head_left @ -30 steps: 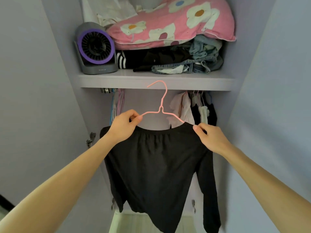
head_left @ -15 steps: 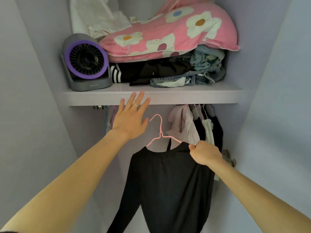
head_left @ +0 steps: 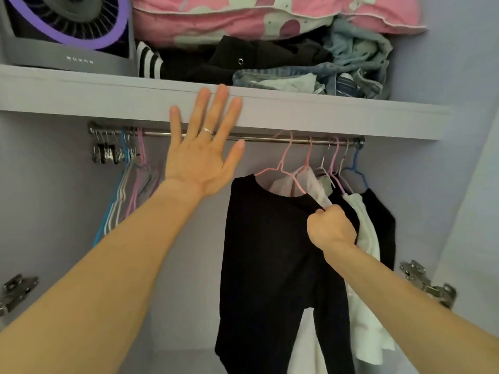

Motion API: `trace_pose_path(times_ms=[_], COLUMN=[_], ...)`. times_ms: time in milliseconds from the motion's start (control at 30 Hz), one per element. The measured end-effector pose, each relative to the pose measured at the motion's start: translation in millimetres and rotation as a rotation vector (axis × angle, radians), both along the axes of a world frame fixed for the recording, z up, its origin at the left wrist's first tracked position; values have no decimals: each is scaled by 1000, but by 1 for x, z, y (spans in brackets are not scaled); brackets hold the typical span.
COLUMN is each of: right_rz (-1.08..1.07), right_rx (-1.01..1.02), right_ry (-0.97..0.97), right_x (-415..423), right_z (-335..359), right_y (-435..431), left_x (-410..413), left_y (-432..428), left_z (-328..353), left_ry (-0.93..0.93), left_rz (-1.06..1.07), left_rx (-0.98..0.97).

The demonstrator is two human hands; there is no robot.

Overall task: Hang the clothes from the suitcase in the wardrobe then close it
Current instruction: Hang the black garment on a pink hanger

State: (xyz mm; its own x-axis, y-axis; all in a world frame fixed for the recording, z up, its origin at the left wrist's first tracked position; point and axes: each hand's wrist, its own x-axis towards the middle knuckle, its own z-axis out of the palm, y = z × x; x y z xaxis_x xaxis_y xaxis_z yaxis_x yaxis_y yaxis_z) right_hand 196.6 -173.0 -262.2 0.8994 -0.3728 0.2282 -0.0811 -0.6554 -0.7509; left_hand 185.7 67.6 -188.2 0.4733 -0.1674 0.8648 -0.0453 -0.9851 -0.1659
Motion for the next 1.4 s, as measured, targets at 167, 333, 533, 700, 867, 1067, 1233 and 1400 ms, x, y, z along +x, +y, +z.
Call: trace_pose_path(times_ms=[167, 333, 533, 700, 867, 1067, 1233, 1400], right_rz=[-64, -77, -49, 74, 190, 276, 272, 161], right_rx=[0, -202, -266, -396, -460, -336, -248, -248], right_ry=[-125, -49, 76, 176, 243, 112, 154, 273], right_x=[40, 54, 39, -6, -89, -211, -312, -401], right_z=[-7, -18, -13, 20, 74, 104, 59, 3], right_y=[12, 35, 42, 41, 27, -19, -73, -146], left_x=[10, 14, 3, -21, -69, -151, -237, -292], left_y=[0, 0, 0, -6, -18, -62, -130, -224], left_z=[-4, -6, -4, 5, 39, 47, -22, -69], left_ry=[-78, -105, -7, 194, 555, 1088, 1246, 1364], left_rz=[-14, -22, -16, 48, 137, 193, -182, -476], left_rx=[-22, -28, -7, -32, -32, -48, -43, 94])
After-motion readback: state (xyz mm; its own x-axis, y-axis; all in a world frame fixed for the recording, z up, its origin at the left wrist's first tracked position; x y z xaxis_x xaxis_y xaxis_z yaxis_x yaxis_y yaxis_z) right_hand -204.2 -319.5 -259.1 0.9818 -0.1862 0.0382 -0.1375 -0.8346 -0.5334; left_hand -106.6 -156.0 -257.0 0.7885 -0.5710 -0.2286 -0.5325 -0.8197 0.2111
